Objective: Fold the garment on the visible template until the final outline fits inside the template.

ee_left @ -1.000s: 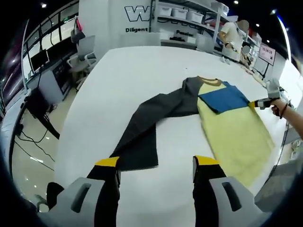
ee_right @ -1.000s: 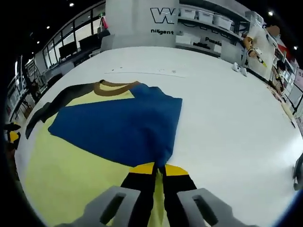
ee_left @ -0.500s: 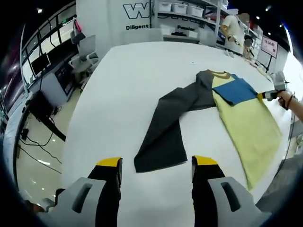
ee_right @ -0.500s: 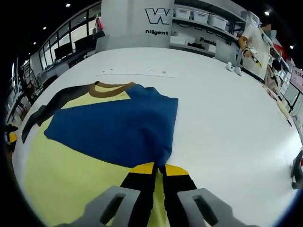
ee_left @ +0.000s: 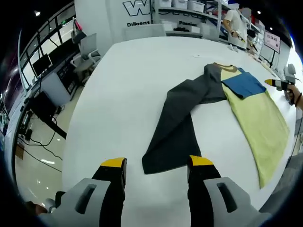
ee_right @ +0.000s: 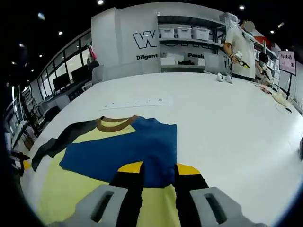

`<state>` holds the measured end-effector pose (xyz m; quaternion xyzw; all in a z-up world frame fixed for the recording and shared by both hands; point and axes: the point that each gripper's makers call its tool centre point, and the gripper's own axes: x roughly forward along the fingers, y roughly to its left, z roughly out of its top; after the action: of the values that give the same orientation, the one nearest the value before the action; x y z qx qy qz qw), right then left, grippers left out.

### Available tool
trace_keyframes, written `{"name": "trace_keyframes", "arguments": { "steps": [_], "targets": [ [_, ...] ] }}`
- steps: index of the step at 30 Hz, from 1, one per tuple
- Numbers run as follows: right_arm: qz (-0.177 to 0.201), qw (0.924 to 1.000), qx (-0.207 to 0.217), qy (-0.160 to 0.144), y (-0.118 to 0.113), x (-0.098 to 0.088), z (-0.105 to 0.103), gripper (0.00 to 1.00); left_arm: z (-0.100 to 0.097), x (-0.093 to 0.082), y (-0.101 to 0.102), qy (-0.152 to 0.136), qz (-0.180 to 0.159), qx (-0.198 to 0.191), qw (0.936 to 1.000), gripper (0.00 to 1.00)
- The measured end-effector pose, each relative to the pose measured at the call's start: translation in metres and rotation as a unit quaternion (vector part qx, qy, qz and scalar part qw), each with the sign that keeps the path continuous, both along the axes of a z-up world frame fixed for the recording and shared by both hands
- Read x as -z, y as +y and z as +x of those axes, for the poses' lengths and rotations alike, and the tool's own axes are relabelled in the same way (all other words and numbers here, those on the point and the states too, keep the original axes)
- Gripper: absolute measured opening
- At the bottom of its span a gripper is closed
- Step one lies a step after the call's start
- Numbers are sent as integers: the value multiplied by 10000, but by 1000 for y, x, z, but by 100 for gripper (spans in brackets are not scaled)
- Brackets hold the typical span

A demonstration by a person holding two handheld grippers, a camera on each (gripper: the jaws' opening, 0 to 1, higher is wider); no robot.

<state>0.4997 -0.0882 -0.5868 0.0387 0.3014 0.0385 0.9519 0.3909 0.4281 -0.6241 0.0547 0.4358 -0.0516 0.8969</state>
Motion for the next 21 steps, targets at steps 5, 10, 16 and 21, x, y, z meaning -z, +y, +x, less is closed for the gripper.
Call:
{"name": "trace_keyframes", "arguments": {
  "steps": [5,10,16,21],
  "targets": [
    [5,10000,-23,-53,4,-4,-2,24,-3,4,0,56,0,7,10000,42],
    [-64,9989,-431,-191,34,-19,-16,21,-6,8,4,85,77,42,9999,41],
    [-63,9970,-756,-150,58,-18,-31,19,-6,10,-1,79,-111,-2,9999,33],
    [-86,9954,-952,-5,72,-10,-45,19,-4,10,0,52,-222,-98,9997,29]
  ]
}}
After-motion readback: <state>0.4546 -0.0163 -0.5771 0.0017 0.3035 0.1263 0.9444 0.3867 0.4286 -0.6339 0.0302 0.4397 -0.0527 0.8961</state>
